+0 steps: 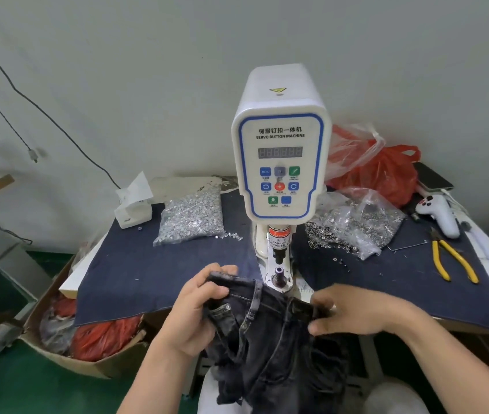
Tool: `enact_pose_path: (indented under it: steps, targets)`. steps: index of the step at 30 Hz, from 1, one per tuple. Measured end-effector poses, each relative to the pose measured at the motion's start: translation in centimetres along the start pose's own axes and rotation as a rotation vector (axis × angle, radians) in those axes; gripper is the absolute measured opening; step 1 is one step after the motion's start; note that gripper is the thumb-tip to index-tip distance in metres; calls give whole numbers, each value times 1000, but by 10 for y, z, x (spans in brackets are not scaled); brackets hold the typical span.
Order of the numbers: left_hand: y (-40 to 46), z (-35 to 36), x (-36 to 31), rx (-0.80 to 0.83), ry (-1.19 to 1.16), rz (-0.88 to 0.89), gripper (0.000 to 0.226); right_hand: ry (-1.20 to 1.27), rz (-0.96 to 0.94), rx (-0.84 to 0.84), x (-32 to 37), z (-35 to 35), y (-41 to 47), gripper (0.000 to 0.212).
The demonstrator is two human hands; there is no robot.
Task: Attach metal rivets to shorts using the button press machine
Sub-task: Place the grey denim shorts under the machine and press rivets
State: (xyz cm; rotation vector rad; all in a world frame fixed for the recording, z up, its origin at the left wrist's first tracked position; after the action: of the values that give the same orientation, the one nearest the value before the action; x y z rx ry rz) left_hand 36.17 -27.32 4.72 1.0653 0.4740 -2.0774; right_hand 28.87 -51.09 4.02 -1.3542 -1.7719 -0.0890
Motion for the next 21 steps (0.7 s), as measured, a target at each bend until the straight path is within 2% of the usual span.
enact_pose_path:
  steps: [1, 3, 4, 6, 7, 9, 12, 14, 15, 16, 17, 19, 20, 21]
  targets:
    - [0, -8, 2, -91, -141, 39, 22, 46, -17, -57, -2, 0, -2, 34]
    - [-1, -20, 6, -209, -244, 77, 20, 364, -126, -194, -2, -1, -7, 48]
    - [-2, -22, 8, -247, -145, 50, 19, 561, -187, -252, 0, -1, -9, 50]
    - [-8, -26, 19, -266, 328, -122, 21, 869, -280, -324, 8, 1, -10, 44]
    - [-10, -23, 27, -221, 568, -227, 19, 919, -299, -346, 15, 1, -10, 37]
    - [-14, -21, 38, -188, 858, -332, 20, 737, -280, -400, 30, -2, -11, 31]
    - [-22, -20, 23, -335, 823, -239, 21, 402, -129, -566, 35, -2, -16, 26]
    - [-29, -22, 10, -446, 818, -163, 18, 238, 141, -763, 20, 11, -30, 12]
    - [-32, -23, 6, -483, 817, -142, 16, 261, 271, -779, 15, 26, -39, 5]
    - [-35, -23, 5, -510, 792, -136, 15, 326, 342, -734, 16, 46, -43, 11]
    - [-35, -20, 8, -525, 756, -144, 14, 414, 322, -684, 20, 63, -41, 23]
    - [-35, -7, 22, -514, 717, -174, 15, 695, 219, -700, 30, 86, -30, 41]
    - [-33, 4, 32, -478, 705, -188, 16, 760, 141, -687, 41, 93, -26, 40]
    - [-32, 19, 45, -409, 660, -198, 20, 713, 103, -680, 35, 102, -24, 36]
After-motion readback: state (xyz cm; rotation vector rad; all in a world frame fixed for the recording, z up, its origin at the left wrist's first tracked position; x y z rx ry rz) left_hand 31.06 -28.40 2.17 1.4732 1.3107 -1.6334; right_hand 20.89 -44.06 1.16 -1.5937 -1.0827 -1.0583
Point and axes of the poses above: each hand's wrist, its own y-axis towards the middle knuckle, its own z-axis out of the palm, x = y × z, the point moved 6 cm from there along y, towards the middle knuckle, and after that the axes turned 9 degrees about x, right-handed, at the moved point
